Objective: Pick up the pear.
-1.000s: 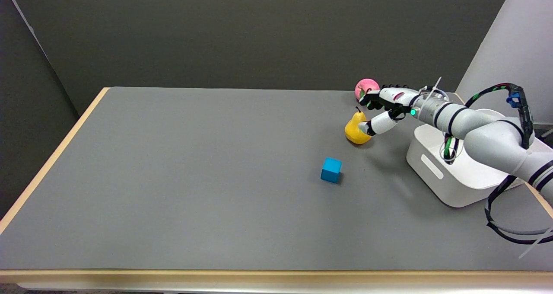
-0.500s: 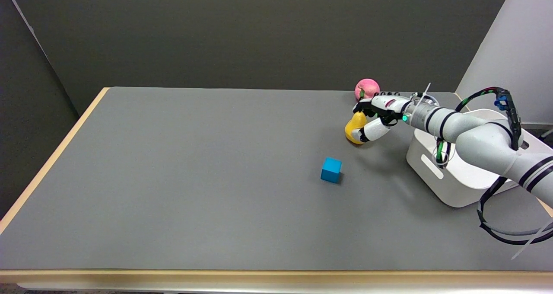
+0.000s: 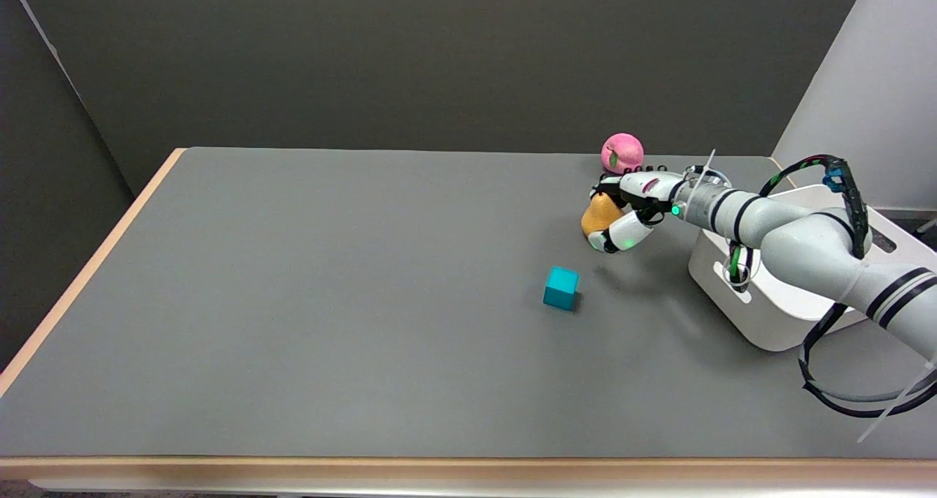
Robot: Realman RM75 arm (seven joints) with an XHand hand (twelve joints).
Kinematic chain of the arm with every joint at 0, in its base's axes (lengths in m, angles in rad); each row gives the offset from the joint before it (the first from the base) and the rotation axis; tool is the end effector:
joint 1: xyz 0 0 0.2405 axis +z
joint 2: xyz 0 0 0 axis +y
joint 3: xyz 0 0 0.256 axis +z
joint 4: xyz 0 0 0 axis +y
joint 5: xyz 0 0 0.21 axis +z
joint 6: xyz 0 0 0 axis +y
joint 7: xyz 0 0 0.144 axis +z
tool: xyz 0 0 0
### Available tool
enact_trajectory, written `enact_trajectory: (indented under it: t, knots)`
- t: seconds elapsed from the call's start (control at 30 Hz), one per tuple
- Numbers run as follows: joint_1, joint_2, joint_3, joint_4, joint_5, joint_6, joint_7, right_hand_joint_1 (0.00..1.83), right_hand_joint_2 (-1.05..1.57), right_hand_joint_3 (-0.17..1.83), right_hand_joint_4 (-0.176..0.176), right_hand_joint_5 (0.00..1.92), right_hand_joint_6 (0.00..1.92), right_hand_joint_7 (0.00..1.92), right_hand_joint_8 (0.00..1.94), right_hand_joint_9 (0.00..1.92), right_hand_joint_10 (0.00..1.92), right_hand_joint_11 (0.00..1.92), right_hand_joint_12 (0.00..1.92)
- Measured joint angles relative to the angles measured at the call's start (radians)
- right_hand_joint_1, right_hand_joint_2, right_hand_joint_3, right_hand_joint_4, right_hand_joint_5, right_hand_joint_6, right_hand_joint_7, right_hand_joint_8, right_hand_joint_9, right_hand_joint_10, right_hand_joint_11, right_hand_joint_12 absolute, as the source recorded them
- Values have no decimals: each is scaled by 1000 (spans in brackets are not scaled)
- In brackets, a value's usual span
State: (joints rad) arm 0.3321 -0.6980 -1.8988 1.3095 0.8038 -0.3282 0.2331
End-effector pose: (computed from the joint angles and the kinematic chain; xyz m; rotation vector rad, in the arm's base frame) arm -0.2307 -0.3949 0.4411 1.4858 -0.4080 -0.2265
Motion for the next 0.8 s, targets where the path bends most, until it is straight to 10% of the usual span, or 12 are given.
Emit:
enact_trajectory:
  t: [0.4, 0.57, 0.67, 0.8]
  knots:
    - [2, -10, -13, -6, -1, 4, -21, 830, 619, 934, 6, 343, 615, 575, 673, 477, 1052, 336, 1530]
    - [-1, -13, -21, -8, 1, 12, -24, 949, 721, 903, 16, 501, 1109, 733, 1018, 687, 1286, 525, 1663]
    - [-2, -15, -27, -11, 1, 22, -26, 1138, 1173, 237, -48, 584, 1537, 788, 1471, 765, 1432, 415, 1921]
    - [-5, -16, -32, -14, 1, 43, -29, 1109, 1152, 363, -60, 543, 1594, 739, 1611, 767, 1705, 239, 1921]
